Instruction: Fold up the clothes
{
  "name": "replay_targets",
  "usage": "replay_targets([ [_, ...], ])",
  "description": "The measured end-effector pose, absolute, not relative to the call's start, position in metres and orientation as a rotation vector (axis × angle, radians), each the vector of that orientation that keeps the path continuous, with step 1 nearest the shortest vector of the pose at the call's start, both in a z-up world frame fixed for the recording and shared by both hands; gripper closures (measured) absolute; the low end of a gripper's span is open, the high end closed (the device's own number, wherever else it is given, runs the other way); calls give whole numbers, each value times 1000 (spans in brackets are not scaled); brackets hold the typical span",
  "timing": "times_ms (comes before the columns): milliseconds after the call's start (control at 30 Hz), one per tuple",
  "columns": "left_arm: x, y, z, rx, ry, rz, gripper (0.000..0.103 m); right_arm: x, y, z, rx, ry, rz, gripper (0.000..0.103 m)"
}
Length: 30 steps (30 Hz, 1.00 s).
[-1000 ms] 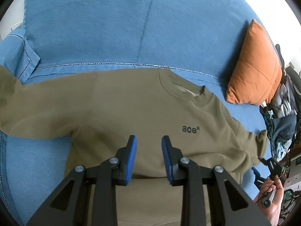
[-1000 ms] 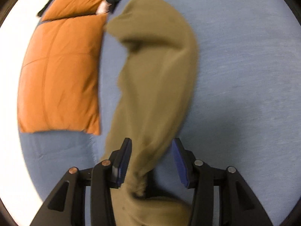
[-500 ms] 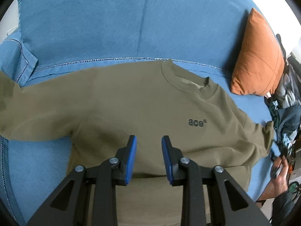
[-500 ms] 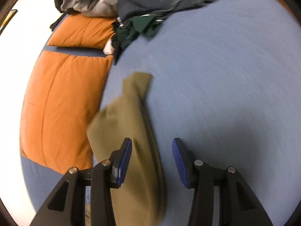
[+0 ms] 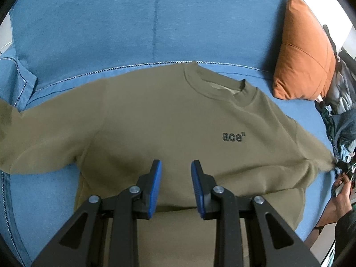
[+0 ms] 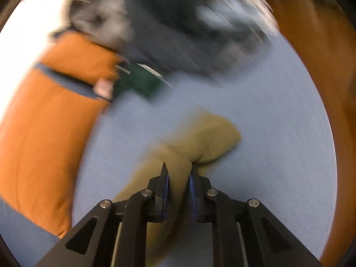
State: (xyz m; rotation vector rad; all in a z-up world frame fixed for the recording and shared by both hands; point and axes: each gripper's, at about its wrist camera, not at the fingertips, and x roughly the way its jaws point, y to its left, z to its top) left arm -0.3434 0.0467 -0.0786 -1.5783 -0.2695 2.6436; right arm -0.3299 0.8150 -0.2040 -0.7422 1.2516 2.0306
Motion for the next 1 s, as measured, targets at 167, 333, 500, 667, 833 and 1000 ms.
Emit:
replay_targets([
  [167, -341, 40, -72, -1559, -310, 2642, 76, -297, 779, -168, -604, 1086, 2090, 66],
  [333, -336, 24, -78, -1605, -375, 2624, 76, -312, 768, -192, -1008, 1091, 2021, 68],
  [500, -311, -16, -47, -1530, -452, 2706, 76, -281, 699, -121, -945, 974, 2192, 68],
  [667, -233, -60, -34, -1418, -508, 2749, 76, -244, 557, -81, -1182, 992, 2529, 67],
  [833, -158, -98, -78, -1542, -723, 2590, 76, -190, 424, -110, -1458, 1090, 2696, 60],
  [1000, -131, -104, -124, -1679, -907, 2372, 76, -162, 344, -173, -1715, 1082, 2577, 60],
])
